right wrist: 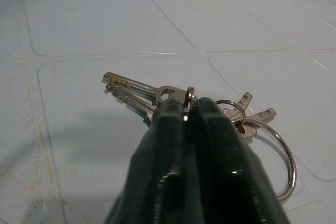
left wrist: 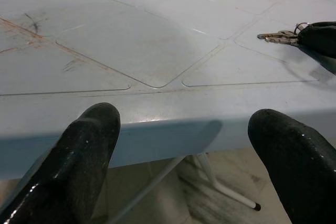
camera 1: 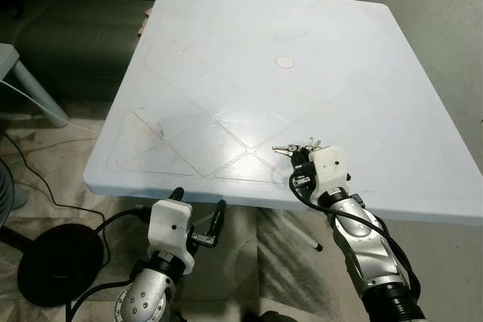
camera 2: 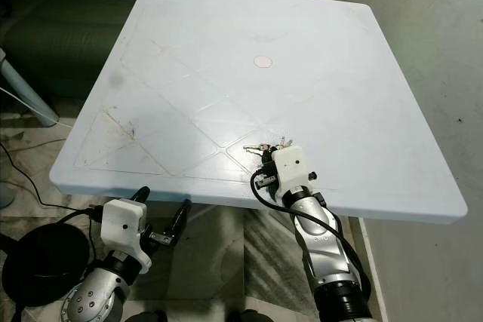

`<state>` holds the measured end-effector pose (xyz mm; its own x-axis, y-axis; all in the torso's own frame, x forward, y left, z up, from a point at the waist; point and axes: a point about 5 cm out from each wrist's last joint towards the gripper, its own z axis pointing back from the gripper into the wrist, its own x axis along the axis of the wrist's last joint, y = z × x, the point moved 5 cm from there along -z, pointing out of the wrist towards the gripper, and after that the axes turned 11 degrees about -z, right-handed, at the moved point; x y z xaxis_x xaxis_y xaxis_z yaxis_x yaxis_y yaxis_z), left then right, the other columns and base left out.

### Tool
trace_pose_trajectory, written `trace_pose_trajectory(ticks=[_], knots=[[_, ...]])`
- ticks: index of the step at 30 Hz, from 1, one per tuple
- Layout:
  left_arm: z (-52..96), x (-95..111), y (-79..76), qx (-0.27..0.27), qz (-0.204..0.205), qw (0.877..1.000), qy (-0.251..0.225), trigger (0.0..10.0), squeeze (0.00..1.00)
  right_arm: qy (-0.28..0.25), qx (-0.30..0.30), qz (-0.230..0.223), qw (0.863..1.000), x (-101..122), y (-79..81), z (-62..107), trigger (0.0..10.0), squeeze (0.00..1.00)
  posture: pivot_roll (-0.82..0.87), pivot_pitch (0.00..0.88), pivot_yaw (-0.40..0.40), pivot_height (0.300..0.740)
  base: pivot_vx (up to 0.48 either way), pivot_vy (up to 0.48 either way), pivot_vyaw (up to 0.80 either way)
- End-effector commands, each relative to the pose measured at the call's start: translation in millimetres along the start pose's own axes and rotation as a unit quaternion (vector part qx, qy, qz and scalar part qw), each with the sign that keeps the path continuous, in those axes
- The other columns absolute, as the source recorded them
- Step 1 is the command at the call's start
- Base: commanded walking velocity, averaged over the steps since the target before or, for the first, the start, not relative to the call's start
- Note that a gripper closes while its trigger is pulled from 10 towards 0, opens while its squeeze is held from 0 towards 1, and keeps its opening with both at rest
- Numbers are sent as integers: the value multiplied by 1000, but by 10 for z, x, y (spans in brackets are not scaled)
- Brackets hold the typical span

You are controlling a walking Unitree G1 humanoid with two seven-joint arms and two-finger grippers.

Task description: Hang keys on a hook

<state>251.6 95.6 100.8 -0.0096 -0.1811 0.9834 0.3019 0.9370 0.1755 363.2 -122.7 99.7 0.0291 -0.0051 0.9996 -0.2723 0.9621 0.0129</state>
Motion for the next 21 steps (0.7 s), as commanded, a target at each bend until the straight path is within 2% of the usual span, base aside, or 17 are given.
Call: trace_pose_trajectory(ticks=[1, 2, 3, 4, 6, 8, 9, 10, 14, 15, 17, 18, 21], knots=[[7, 40, -34, -4, -1, 1000, -4, 10000, 0, 14, -16, -4, 1000, -79, -85, 27, 6157, 0, 68, 185, -96, 740, 0, 0, 0], [7, 41, -34, -4, -1, 1000, -4, 10000, 0, 14, -15, -4, 1000, -78, -85, 27, 6157, 0, 68, 185, -96, 740, 0, 0, 0], [7, 41, -35, -4, -1, 1000, -4, 10000, 0, 13, -15, -3, 1000, -77, -85, 27, 4745, 0, 68, 185, -96, 740, 0, 0, 0], [7, 42, -36, -4, -1, 1000, -4, 10000, 0, 14, -16, -2, 1000, -80, -88, 27, 4745, 0, 68, 185, -96, 740, 0, 0, 0], [7, 42, -37, -4, -2, 1000, -4, 10000, 0, 14, -17, -2, 1000, -83, -89, 27, 7725, 0, 68, 185, -96, 740, 0, 0, 0], [6, 43, -38, -4, -2, 1000, -5, 10000, 0, 13, -18, -2, 1000, -81, -93, 26, 7373, 0, 67, 183, -96, 740, 0, 0, 0], [5, 44, -38, -4, -2, 1000, -5, 10000, 0, 12, -18, -2, 1000, -79, -94, 26, 5882, 0, 67, 183, -96, 740, 0, 0, 0], [5, 44, -39, -4, -1, 1000, -5, 10000, 0, 12, -18, -2, 1000, -77, -96, 26, 4824, 0, 66, 184, -96, 740, 0, 0, 0], [0, 46, -41, -4, -1, 1000, -5, 10000, 0, 9, -24, -1, 1000, -65, -114, 25, 4902, 0, 67, 183, -96, 740, 0, 0, 0], [-2, 47, -38, -4, -2, 1000, -5, 10000, 0, 2, -24, -1, 1000, -40, -116, 22, 3725, 0, 66, 182, -96, 740, 0, 0, 0], [-8, 51, -34, -3, -2, 1000, -6, 10000, 0, -10, -23, -5, 1000, 8, -117, 20, 3490, 0, 66, 182, -96, 740, 0, 0, 0], [-16, 55, -29, -2, -3, 1000, -7, 10000, 0, -26, -20, -12, 999, 66, -111, 21, 627, 0, 67, 178, -95, 740, 0, 0, 0], [-34, 61, -16, -1, -3, 1000, -9, 10000, 0, -57, -13, -26, 998, 187, -92, 24, 1490, 0, 64, 171, -92, 740, 0, 0, 0]])
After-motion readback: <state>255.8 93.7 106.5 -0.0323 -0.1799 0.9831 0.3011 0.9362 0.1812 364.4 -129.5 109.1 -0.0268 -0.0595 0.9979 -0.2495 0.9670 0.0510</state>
